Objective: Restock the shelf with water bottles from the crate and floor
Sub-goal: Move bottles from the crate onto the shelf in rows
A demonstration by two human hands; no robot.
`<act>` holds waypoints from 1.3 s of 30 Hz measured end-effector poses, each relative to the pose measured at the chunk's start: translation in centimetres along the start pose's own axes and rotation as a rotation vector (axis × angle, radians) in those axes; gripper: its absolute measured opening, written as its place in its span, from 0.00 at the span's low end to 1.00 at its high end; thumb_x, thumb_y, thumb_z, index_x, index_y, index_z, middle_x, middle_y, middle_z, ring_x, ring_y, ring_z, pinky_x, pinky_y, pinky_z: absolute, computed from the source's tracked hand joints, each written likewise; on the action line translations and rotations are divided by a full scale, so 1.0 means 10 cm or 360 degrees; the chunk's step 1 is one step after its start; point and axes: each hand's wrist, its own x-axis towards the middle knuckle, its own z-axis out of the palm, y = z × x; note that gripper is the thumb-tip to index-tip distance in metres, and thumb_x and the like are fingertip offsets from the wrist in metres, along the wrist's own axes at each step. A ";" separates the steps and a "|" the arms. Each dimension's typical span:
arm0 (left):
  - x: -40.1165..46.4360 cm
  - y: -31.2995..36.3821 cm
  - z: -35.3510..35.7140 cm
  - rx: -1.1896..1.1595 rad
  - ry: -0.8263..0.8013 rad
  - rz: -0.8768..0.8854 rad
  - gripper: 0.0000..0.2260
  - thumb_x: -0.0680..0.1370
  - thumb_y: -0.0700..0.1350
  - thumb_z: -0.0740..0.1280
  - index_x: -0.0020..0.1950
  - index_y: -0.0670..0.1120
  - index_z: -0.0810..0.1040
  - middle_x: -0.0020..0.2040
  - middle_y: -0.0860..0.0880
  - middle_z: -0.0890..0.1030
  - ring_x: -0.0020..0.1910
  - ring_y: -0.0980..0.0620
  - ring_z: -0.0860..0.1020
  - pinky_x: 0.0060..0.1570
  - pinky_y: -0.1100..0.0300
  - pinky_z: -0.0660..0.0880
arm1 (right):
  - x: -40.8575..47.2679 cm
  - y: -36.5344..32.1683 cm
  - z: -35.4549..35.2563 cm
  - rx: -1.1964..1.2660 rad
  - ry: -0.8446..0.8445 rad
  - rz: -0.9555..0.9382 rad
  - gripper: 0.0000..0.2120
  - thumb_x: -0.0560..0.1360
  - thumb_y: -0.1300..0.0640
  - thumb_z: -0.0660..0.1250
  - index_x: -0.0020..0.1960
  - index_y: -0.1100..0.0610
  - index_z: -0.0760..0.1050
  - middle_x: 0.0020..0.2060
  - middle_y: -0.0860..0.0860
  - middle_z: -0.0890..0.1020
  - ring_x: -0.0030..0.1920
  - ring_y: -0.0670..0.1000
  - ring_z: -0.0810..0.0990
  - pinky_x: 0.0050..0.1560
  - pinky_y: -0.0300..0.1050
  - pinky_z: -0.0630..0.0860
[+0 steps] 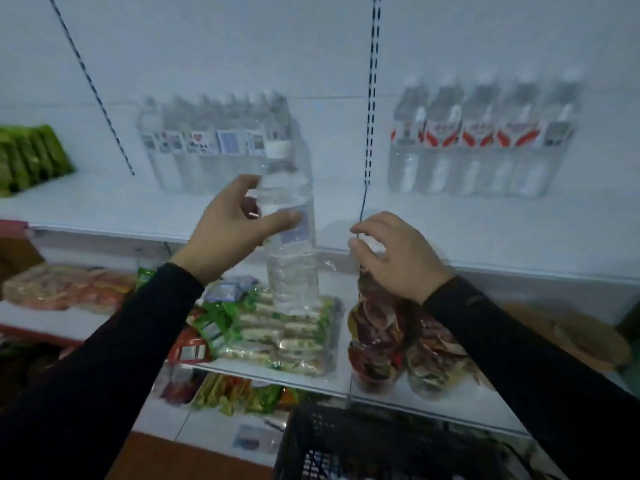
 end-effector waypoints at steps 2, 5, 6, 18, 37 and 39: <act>0.21 0.14 -0.10 -0.0008 0.0096 0.0025 0.27 0.64 0.60 0.77 0.59 0.55 0.74 0.51 0.42 0.83 0.47 0.44 0.83 0.47 0.40 0.80 | 0.20 0.13 -0.01 -0.0133 -0.0187 0.0112 0.19 0.81 0.45 0.60 0.68 0.53 0.74 0.64 0.51 0.74 0.64 0.49 0.73 0.60 0.36 0.64; 0.55 0.20 -0.13 -0.0060 0.0259 0.0034 0.27 0.60 0.59 0.78 0.55 0.55 0.75 0.48 0.45 0.84 0.46 0.46 0.84 0.48 0.42 0.81 | 0.38 0.33 0.01 -0.0418 -0.0644 0.0280 0.29 0.82 0.39 0.53 0.78 0.51 0.61 0.77 0.53 0.60 0.77 0.53 0.58 0.74 0.45 0.55; 0.66 0.18 -0.11 -0.0072 0.0302 0.0026 0.27 0.59 0.59 0.79 0.53 0.56 0.74 0.48 0.45 0.84 0.46 0.45 0.84 0.48 0.42 0.81 | 0.42 0.39 0.04 -0.0508 -0.0763 0.0317 0.31 0.81 0.37 0.50 0.80 0.51 0.56 0.79 0.54 0.56 0.78 0.54 0.54 0.76 0.47 0.51; 1.74 -0.20 0.50 0.0220 0.0674 -0.0053 0.34 0.69 0.58 0.74 0.70 0.47 0.67 0.51 0.49 0.79 0.51 0.50 0.78 0.51 0.58 0.74 | 0.43 0.55 0.10 -0.0616 -0.0869 0.0292 0.42 0.69 0.24 0.34 0.80 0.40 0.48 0.80 0.50 0.51 0.79 0.52 0.48 0.78 0.51 0.47; 1.46 -0.66 0.92 0.0630 0.0665 -0.0150 0.34 0.77 0.45 0.68 0.78 0.46 0.53 0.65 0.40 0.69 0.58 0.39 0.74 0.51 0.57 0.68 | 0.44 0.49 0.07 -0.0559 -0.0824 0.0271 0.45 0.67 0.26 0.32 0.80 0.43 0.50 0.80 0.52 0.52 0.79 0.53 0.49 0.78 0.52 0.47; 1.54 -0.65 0.97 0.0653 0.0665 -0.0161 0.34 0.78 0.45 0.68 0.78 0.45 0.53 0.65 0.39 0.68 0.57 0.39 0.75 0.50 0.57 0.69 | 0.44 0.48 0.07 -0.0557 -0.0827 0.0271 0.41 0.71 0.27 0.35 0.80 0.43 0.50 0.80 0.52 0.52 0.79 0.53 0.49 0.78 0.52 0.46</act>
